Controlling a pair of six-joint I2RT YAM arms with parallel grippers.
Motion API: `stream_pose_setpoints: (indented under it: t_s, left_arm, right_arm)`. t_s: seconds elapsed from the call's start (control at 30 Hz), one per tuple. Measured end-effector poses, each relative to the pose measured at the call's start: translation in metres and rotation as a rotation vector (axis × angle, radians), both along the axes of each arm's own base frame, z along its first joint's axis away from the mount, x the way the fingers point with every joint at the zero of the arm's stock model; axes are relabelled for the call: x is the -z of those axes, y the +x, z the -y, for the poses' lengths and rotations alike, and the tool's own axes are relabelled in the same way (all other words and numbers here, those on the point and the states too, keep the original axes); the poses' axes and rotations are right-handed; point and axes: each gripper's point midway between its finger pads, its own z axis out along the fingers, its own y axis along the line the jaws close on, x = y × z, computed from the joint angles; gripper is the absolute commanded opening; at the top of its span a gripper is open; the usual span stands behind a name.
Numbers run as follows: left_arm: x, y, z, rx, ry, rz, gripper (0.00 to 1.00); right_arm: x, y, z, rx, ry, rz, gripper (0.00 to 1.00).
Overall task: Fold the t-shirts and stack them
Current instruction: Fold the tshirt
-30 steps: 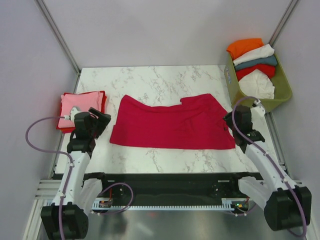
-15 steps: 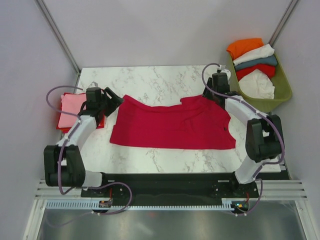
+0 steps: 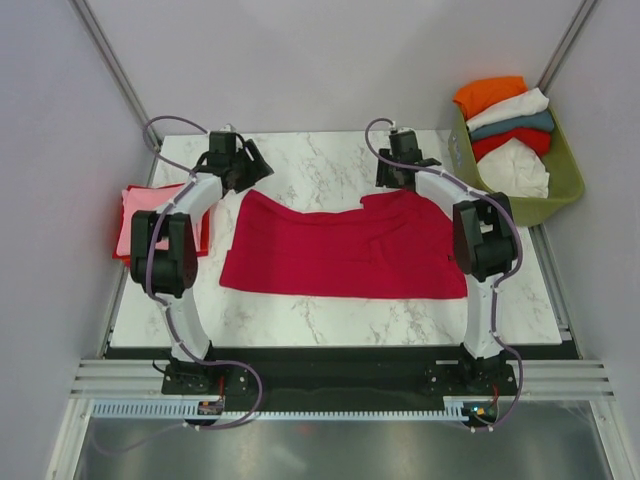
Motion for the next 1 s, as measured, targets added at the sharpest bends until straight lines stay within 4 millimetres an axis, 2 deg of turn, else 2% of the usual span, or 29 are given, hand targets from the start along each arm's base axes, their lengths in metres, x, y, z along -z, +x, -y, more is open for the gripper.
stream_pose_setpoints:
  t_s: [0.13,0.43,0.57,0.7,1.0]
  left_arm:
    - [0.019,0.009,0.005,0.024,0.025,-0.045,0.73]
    - [0.051,0.015,0.005,0.043,0.053,-0.124,0.72]
    - [0.062,0.020,0.004,0.047,0.073,-0.147,0.72]
    - [0.073,0.023,0.000,0.052,0.104,-0.176,0.72]
    - [0.089,0.021,-0.008,0.057,0.164,-0.228,0.70]
  right_arm:
    - [0.017,-0.003,-0.011,-0.030,-0.037,-0.042,0.54]
    - [0.034,-0.007,0.005,0.018,-0.080,-0.086,0.57]
    - [0.050,-0.004,0.010,0.041,-0.075,-0.112,0.57]
    - [0.048,0.011,0.012,0.062,-0.040,-0.091,0.57]
    - [0.047,0.031,0.044,0.136,0.028,-0.080,0.57]
